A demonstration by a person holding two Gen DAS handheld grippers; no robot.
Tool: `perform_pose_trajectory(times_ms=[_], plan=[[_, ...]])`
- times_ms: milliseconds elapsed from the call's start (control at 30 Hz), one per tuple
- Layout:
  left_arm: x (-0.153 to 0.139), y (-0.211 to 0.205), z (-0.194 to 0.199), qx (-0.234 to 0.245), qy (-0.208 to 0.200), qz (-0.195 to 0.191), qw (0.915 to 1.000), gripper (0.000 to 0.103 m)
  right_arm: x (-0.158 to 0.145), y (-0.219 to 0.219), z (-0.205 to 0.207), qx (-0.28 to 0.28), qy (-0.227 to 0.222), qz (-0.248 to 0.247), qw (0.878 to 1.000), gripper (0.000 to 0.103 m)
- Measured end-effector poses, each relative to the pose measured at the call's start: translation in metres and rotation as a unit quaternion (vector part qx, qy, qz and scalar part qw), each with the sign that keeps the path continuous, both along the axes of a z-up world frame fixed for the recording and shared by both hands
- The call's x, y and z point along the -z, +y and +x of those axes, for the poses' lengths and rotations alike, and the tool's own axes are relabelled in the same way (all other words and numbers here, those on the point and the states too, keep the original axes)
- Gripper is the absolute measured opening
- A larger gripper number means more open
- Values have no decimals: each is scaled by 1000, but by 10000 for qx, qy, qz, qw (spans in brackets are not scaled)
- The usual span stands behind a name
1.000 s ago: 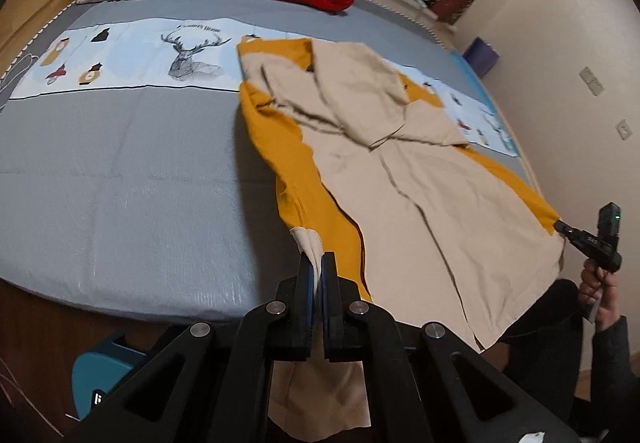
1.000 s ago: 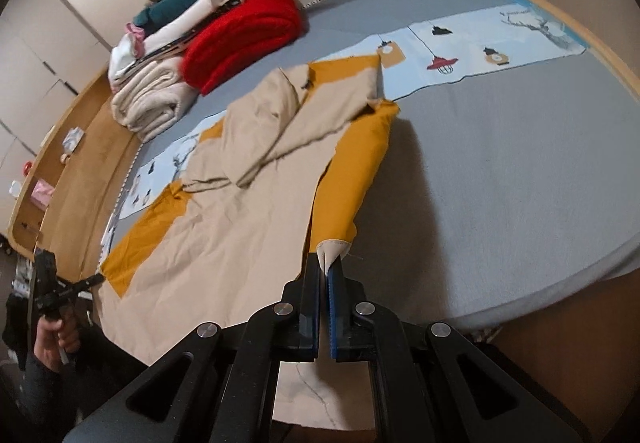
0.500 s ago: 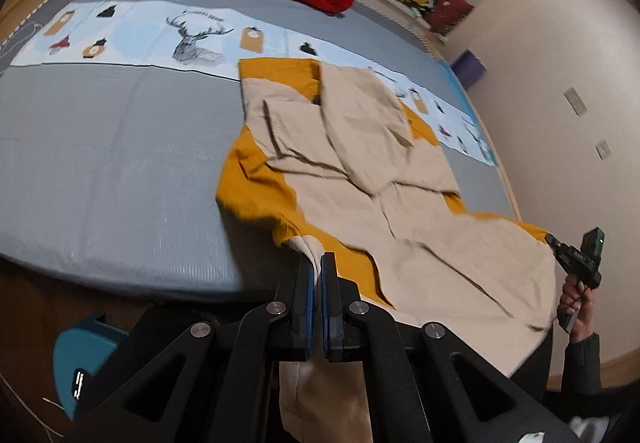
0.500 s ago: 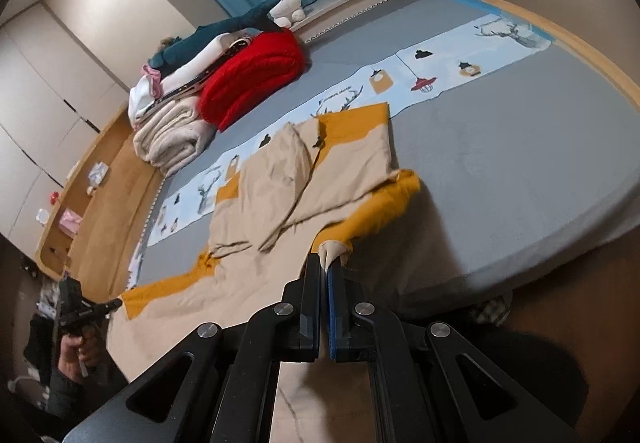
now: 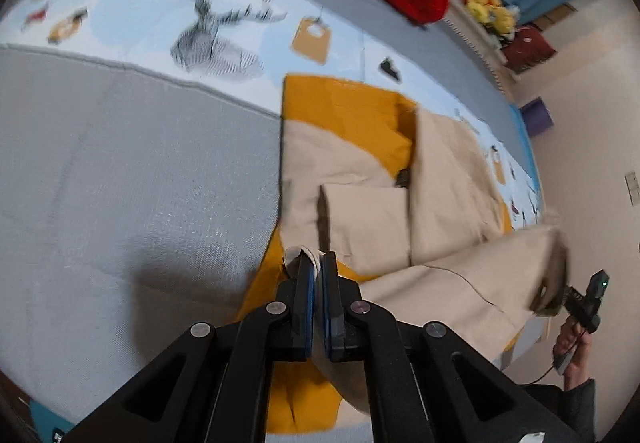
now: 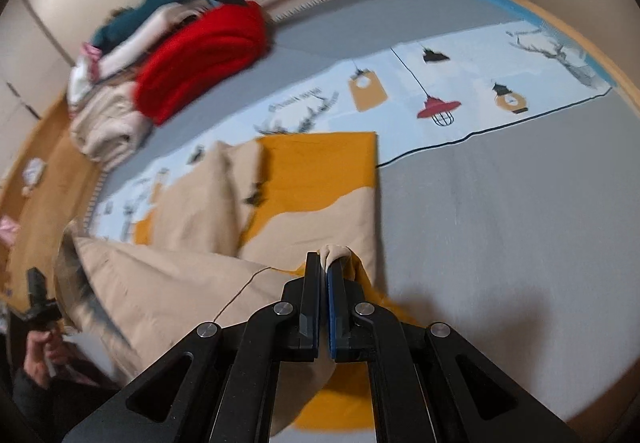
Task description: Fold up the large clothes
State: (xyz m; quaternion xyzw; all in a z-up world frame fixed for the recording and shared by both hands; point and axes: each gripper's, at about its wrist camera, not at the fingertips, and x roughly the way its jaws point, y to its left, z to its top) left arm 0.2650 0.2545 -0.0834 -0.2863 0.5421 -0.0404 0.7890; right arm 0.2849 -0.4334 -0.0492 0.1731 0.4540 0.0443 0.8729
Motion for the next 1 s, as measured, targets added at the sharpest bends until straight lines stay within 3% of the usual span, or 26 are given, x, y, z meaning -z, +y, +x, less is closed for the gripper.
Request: perform_pose_trajectory(times_ms=[133,200,267,367,500,633,767,800,867,1000], plan=[[16,-3,13,358,248,132,9990,10,24,-1,39,-43,415,-106,9991,3],[21,7,13,368,332,-116,9987,12,30,-2,50,-63,585,-58,9983,3],[19,21,7,163,313,-443,9984,13,29,-2,55,-120,653,-15,9978,4],[6,38,-8,-313,180,-255,9990,38,22,-5,53,44,566,80,9984,10],[-1,53,-27,-687,-54,-554,9961,39,15,-13,32,434,331,-81,9985,13],[8,39,-34,-524,192,-242,9981,40,27,-27,7,693,361,90,9969,21],[18,20,-29,-117,407,180,9989,41,42,-26,0,466,633,-29,9969,26],[19,18,-27,-83,430,260,9987,41,47,-25,0,362,730,-84,9966,32],[24,16,-21,-103,506,340,9981,44,57,-25,1,252,913,-152,9954,39],[29,13,-9,-214,580,343,9975,47,74,-26,8,122,1170,-82,9930,41]])
